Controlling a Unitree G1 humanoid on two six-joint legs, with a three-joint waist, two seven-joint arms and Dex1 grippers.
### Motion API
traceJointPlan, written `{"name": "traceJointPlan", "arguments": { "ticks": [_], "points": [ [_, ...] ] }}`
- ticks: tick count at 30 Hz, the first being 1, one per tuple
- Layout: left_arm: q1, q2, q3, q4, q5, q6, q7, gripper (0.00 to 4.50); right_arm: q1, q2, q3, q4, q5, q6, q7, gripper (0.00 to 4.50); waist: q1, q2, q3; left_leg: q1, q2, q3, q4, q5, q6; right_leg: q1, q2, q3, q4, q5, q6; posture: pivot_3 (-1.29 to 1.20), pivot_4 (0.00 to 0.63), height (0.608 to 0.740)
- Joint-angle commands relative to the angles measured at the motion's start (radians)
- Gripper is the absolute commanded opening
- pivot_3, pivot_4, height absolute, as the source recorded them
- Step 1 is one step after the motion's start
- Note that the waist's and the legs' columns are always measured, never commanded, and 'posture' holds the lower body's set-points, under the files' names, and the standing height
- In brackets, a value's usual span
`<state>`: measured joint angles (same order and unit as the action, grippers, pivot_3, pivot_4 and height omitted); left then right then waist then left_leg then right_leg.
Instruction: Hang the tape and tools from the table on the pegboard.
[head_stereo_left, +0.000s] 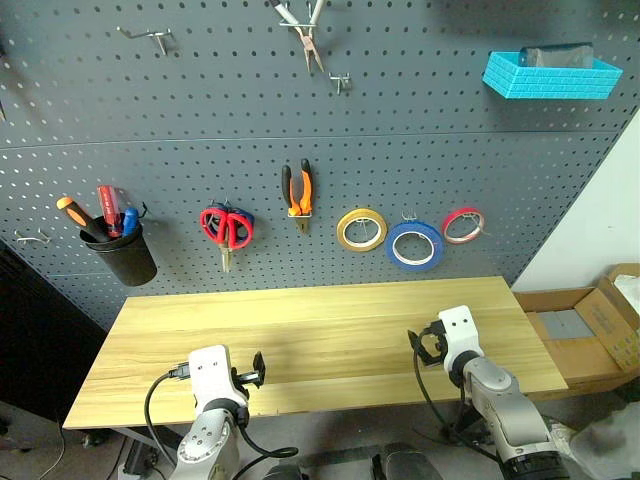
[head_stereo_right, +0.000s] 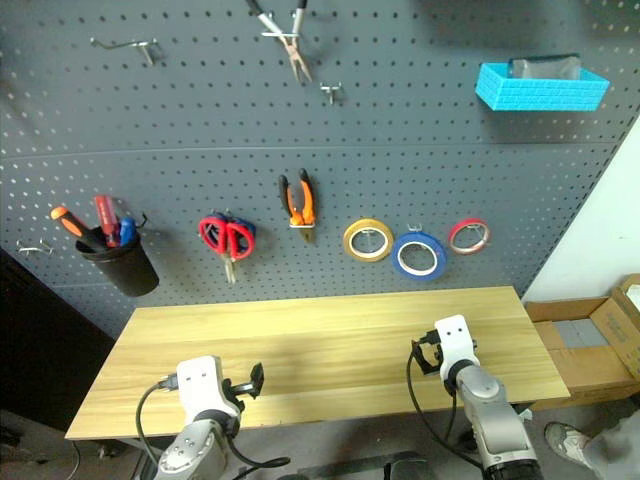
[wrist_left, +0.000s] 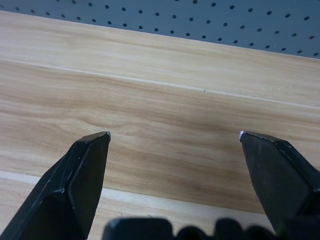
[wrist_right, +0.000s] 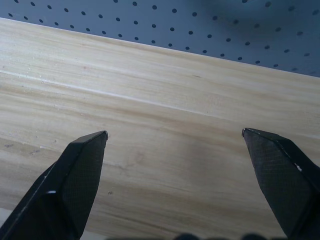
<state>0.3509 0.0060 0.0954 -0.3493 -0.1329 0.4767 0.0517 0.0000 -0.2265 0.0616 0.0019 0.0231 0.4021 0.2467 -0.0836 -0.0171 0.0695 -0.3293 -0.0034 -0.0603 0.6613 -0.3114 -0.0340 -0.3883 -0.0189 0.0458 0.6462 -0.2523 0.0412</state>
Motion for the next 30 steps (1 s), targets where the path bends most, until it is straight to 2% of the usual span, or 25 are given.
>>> {"name": "traceJointPlan", "arguments": {
  "ticks": [1, 30],
  "points": [
    [-0.017, -0.003, 0.000, -0.057, 0.005, 0.002, 0.008, 4.44, -0.024, -0.003, -0.013, -0.023, 0.005, -0.003, 0.002, 4.50, 0.000, 0.000, 0.000, 0.000, 0.000, 0.000, 0.000, 0.000, 0.000, 0.000, 0.000, 0.000, 0.000, 0.000, 0.000, -0.07, 0.041, 0.740],
    [-0.048, -0.008, -0.012, -0.065, 0.013, 0.027, 0.028, 4.44, -0.042, 0.004, -0.023, 0.001, 0.009, -0.014, -0.009, 4.50, 0.000, 0.000, -0.001, 0.000, 0.000, 0.000, 0.000, -0.001, 0.000, 0.000, 0.000, 0.000, 0.000, 0.001, 0.003, -0.08, 0.013, 0.740]
  ]
}}
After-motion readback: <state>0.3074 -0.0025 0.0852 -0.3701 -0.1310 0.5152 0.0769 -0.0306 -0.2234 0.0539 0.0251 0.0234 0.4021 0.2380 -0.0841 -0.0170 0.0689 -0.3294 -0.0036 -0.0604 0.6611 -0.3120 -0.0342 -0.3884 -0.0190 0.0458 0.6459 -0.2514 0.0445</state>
